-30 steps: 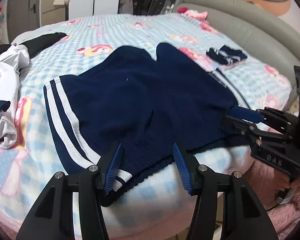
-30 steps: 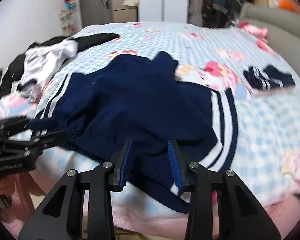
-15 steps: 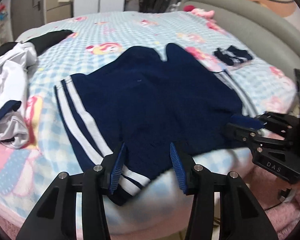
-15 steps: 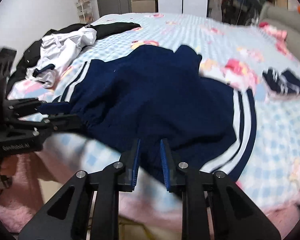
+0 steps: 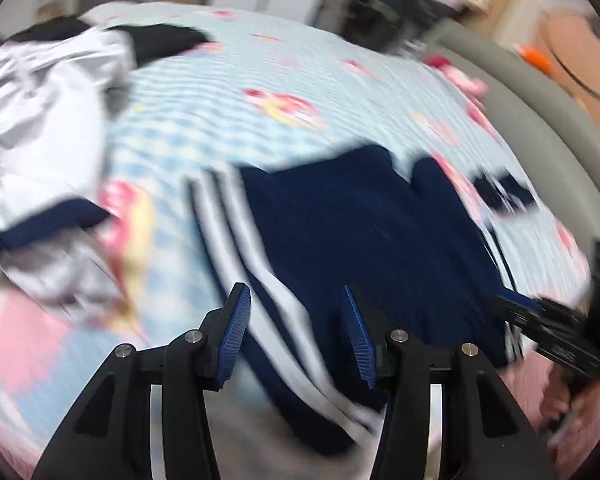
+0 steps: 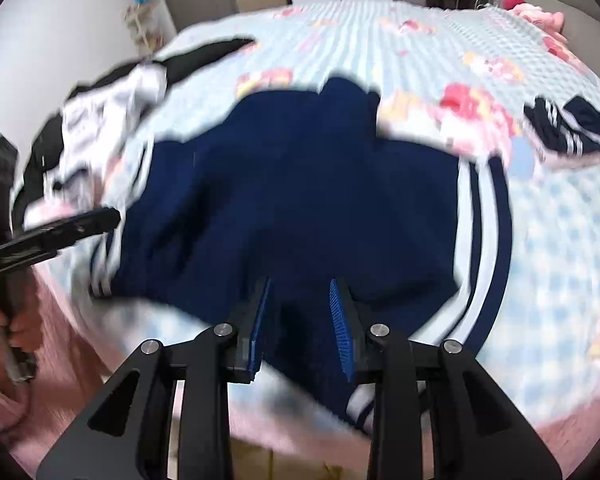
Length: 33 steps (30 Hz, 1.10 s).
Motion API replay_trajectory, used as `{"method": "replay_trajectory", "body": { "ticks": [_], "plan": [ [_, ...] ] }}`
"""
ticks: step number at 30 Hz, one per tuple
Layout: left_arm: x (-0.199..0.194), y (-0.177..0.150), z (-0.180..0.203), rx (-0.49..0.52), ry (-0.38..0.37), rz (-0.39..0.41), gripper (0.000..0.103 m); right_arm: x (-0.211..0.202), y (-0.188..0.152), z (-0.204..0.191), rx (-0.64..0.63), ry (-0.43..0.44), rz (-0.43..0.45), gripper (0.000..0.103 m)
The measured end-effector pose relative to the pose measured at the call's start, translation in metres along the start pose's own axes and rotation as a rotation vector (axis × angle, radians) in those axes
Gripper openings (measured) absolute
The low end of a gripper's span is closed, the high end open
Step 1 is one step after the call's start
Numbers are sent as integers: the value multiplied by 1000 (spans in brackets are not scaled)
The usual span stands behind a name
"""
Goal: Fold clothes
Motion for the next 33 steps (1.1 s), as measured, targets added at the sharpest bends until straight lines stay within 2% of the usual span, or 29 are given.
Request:
{"method": "replay_trajectory", "body": {
  "ticks": [4, 7, 10, 11, 13, 18, 22, 24, 26, 27, 29, 31, 33],
  "plan": [
    [19, 25, -36, -104, 39, -8, 50, 21, 48, -9, -25, -9, 29, 39],
    [29, 36, -49, -119, 52, 4, 50, 38, 84, -16, -47, -16, 49, 39],
    [38, 40, -54, -120, 44, 16, 50, 73, 107, -24, -61, -23, 28, 39],
    [41, 40, -55, -118, 41, 17, 50, 86, 109, -22, -71, -56, 4, 38],
    [44, 40, -55, -113, 40, 15, 50, 112, 107, -17, -94, -142, -57, 28],
    [45, 49, -49, -118, -11, 15, 52, 119, 89, 27, 25, -225, -84, 21],
    [44, 54, -55, -159, -29, 29, 52, 107, 87, 45, 110, -201, -63, 21],
    [44, 54, -55, -165, -46, 30, 52, 98, 96, 37, 80, -201, -22, 25],
    [44, 53, -55, -165, -61, 27, 52, 89, 109, 23, 47, -164, 34, 27],
    [46, 53, -54, -161, -64, 22, 52, 89, 116, 15, 26, -138, 40, 33],
    [51, 53, -56, -175, -63, 14, 52, 105, 125, 4, -20, -125, 6, 39],
    [54, 53, -58, -200, -63, 20, 52, 123, 131, -3, -53, -121, -29, 39],
    [58, 52, -62, -210, -42, 23, 52, 146, 130, 8, -34, -160, -81, 37]
  ]
}}
Point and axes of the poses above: each gripper's, at about its wrist camera, not at the fingertips, and x roughly the way its jaws point, z to its right, y to its top, the point moved 3 cm from there along x, roughly the way its jaws point, and after that the axes turned 4 degrees about z, right-handed, at the moved point
